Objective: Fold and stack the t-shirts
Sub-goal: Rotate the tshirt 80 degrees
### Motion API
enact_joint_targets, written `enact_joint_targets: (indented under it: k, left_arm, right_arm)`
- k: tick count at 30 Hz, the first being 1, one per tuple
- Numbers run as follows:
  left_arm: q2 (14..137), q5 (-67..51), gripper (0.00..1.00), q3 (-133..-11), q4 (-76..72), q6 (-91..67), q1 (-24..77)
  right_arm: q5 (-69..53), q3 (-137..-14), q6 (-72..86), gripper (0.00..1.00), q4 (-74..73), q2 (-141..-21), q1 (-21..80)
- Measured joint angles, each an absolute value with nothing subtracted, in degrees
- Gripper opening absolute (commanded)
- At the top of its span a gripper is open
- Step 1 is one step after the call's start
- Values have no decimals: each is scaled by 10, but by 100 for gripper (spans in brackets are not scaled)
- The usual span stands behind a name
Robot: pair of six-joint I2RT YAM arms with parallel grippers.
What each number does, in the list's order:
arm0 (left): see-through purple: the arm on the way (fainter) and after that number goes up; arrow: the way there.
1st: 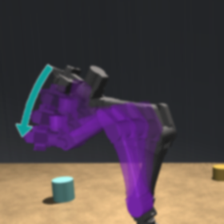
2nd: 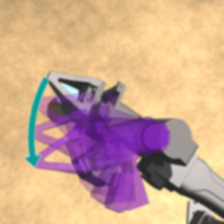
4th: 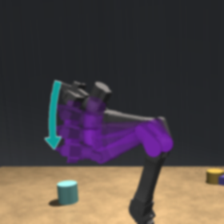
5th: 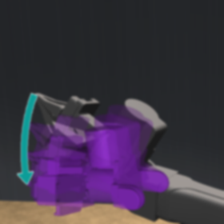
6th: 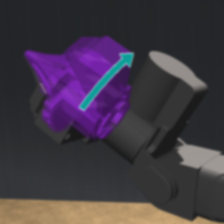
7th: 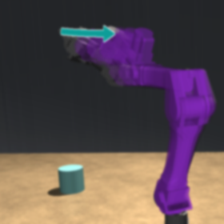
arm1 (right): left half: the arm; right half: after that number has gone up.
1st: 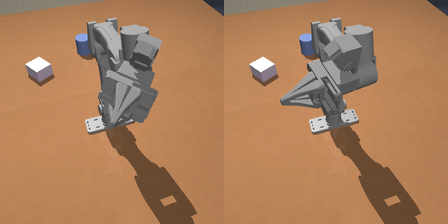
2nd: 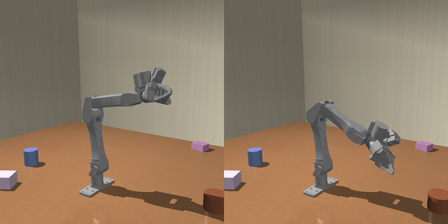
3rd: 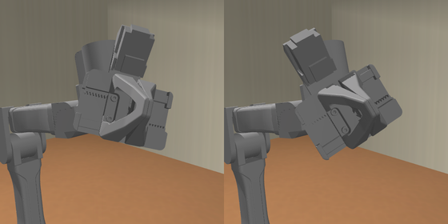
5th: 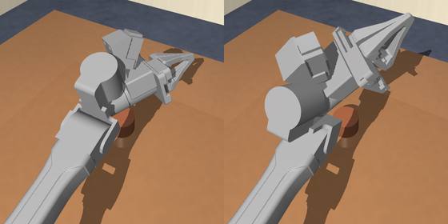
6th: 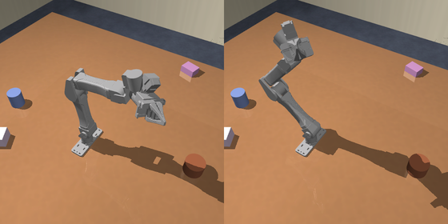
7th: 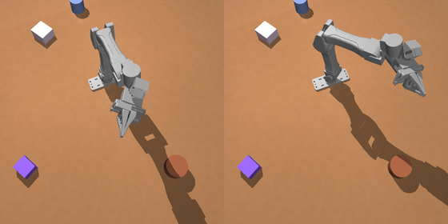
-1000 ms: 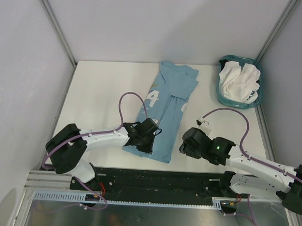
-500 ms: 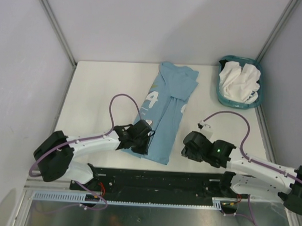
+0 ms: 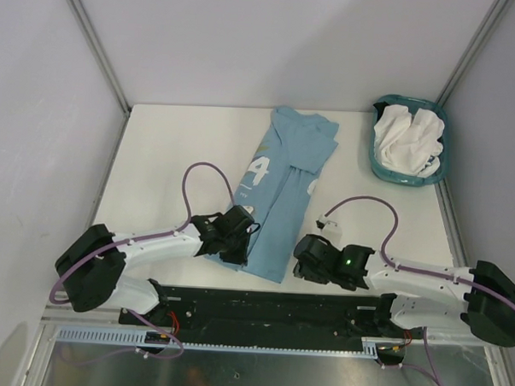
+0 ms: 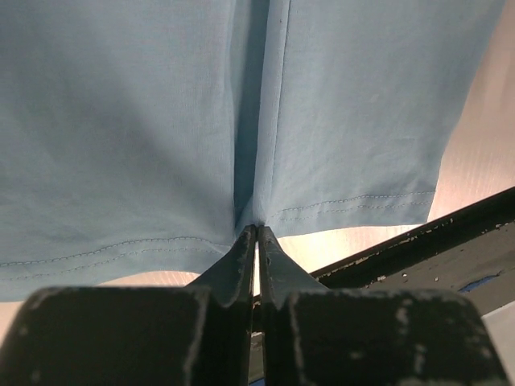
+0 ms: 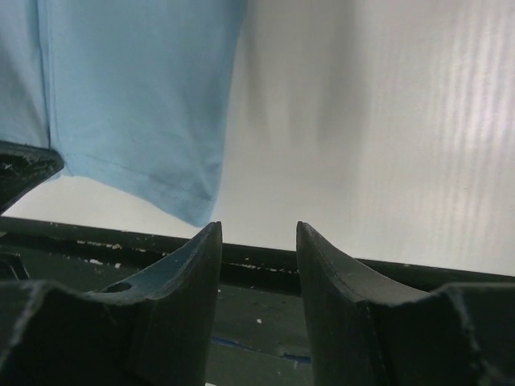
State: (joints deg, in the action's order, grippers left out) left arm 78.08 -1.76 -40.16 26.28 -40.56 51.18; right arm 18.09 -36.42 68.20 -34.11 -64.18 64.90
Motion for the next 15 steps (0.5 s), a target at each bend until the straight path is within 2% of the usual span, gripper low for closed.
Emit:
enact_joint_targets:
  k: [4, 6, 11, 15]
  left_arm:
    - [778, -20, 25, -402, 267, -405, 508]
    - [774, -23, 29, -402, 274, -406, 507]
    - [745, -32, 31, -402, 286, -406, 503]
    - [696, -33, 31, -402, 299, -407, 493]
  right_arm:
    - [176, -364, 697, 47, -307, -669, 675]
    - [175, -364, 707, 47, -291, -686, 684]
    - [175, -364, 731, 46, -254, -719, 698]
    - [176, -364, 750, 41, -228, -742, 709]
